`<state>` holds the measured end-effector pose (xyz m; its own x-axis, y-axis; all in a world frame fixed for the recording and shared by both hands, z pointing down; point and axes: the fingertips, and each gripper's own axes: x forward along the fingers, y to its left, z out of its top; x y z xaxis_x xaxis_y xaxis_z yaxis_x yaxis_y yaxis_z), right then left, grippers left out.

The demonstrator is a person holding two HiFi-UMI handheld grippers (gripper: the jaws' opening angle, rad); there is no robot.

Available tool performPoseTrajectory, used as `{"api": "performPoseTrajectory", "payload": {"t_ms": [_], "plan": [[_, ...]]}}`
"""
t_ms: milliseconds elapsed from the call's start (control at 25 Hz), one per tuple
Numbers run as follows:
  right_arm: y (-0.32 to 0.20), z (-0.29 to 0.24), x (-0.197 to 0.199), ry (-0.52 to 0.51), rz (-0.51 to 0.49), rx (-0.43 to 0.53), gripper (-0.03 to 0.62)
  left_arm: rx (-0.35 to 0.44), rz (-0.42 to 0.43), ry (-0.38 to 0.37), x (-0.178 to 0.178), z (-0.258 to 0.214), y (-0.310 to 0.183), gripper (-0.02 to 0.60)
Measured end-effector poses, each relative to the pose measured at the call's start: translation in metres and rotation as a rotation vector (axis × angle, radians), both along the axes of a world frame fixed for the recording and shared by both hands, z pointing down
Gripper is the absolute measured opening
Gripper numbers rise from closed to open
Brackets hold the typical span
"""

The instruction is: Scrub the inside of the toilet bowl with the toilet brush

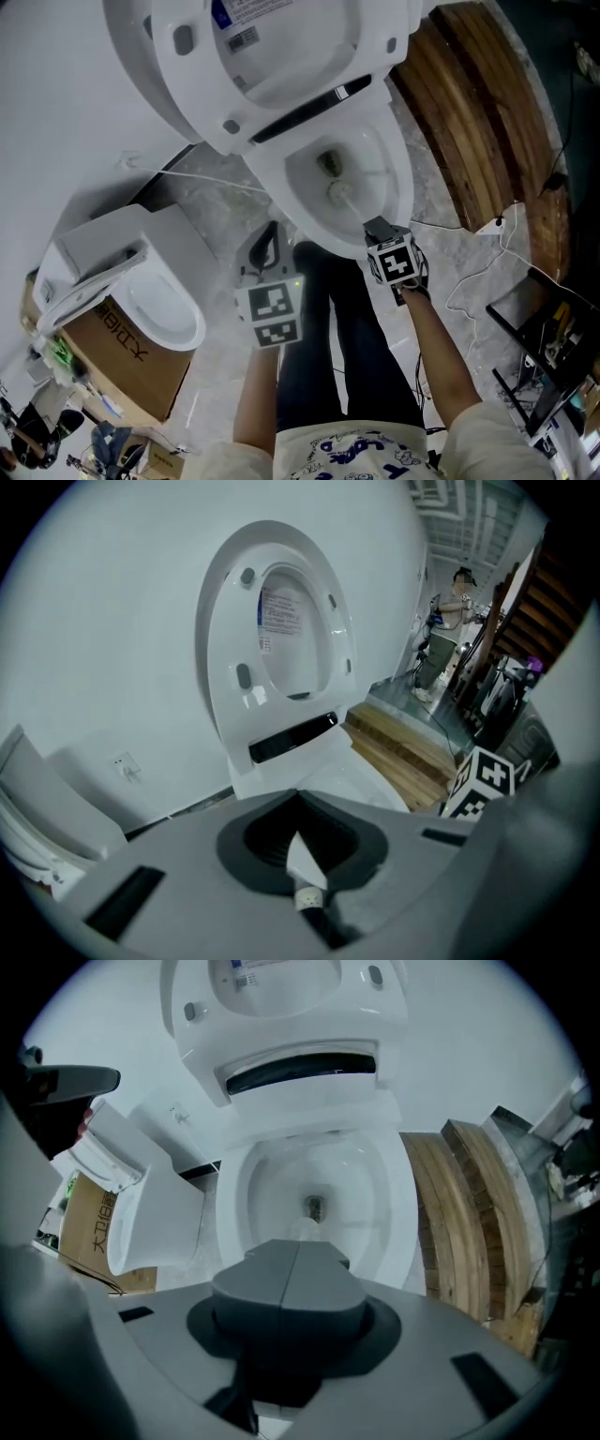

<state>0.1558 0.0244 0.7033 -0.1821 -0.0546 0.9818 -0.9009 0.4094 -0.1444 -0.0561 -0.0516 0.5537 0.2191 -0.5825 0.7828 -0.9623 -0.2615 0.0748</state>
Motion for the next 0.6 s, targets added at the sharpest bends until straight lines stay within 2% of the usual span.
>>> {"api": "performPoseTrajectory", "payload": {"t_ms": [160, 600], "plan": [[-0.003, -0.001, 0.014, 0.040, 0.012, 0.002, 0.166, -0.004, -0.006, -0.004, -0.004, 0.001, 0.002, 0.002], [-0.037, -0.007, 0.027, 0.125, 0.018, 0.097, 0.164, -0.003, -0.026, -0.005, -0.011, 0.001, 0.002, 0.002]]}}
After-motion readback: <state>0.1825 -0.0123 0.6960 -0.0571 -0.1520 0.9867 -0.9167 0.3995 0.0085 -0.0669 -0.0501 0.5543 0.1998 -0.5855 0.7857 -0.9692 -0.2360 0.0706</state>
